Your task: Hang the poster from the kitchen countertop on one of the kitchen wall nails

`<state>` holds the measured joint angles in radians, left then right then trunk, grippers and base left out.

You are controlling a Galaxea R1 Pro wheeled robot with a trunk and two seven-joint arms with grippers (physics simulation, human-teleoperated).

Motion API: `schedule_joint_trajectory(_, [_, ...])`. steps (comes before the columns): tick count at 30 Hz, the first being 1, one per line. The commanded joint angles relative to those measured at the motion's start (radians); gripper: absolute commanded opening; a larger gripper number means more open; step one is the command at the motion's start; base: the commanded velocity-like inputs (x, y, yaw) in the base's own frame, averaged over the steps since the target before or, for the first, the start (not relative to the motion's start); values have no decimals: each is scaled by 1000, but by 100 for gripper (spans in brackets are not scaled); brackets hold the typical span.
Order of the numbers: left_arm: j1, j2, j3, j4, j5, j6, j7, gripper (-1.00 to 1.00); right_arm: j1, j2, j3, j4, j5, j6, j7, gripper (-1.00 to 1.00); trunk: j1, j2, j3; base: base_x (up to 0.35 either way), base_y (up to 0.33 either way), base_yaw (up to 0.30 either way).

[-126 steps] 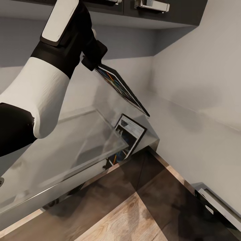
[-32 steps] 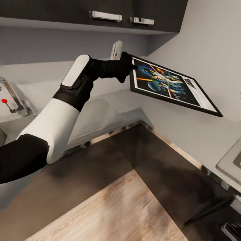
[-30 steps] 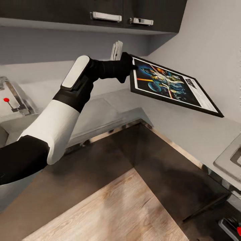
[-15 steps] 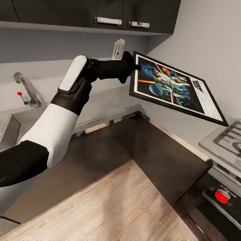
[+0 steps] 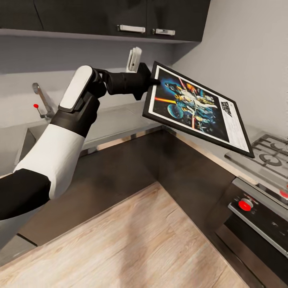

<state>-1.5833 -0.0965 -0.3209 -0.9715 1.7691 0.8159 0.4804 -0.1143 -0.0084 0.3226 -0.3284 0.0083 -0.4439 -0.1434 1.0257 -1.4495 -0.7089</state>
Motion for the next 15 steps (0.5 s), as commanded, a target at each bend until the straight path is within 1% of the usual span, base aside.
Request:
schedule_joint_trajectory(1, [-1, 1, 0, -1, 10, 0, 12, -100, -1, -1, 8, 0, 1, -1, -9, 100, -1, 0, -1, -332, 0, 0])
schedule_joint_trajectory(3, [0, 4, 0, -1, 10, 0, 11, -100, 0, -1, 8, 0, 1, -1, -9, 100, -1, 0, -1, -332, 0, 0])
schedule_joint_trajectory(4, [6, 10, 0, -1, 10, 52, -8, -100, -1, -1, 8, 0, 1, -1, -10, 100, -1, 0, -1, -332, 0, 0])
schedule_joint_trajectory(8, [17, 16, 0, -2, 9, 69, -40, -100, -1, -1, 8, 0, 1, -1, -10, 100, -1, 0, -1, -332, 0, 0])
schedule_joint_trajectory(11, [24, 24, 0, -21, 9, 75, -55, -100, -1, -1, 8, 0, 1, -1, -9, 100, -1, 0, -1, -332, 0, 0])
schedule_joint_trajectory(13, [26, 35, 0, -42, 9, 76, -61, -100, -1, -1, 8, 0, 1, -1, -9, 100, -1, 0, -1, -332, 0, 0])
schedule_joint_trajectory(14, [30, 48, 0, -63, 10, 77, -63, -100, -1, -1, 8, 0, 1, -1, -9, 100, -1, 0, -1, -332, 0, 0])
schedule_joint_trajectory(15, [33, 52, 0, -70, 10, 78, -64, -100, -1, -1, 9, 0, 1, -1, -9, 100, -1, 0, -1, -332, 0, 0])
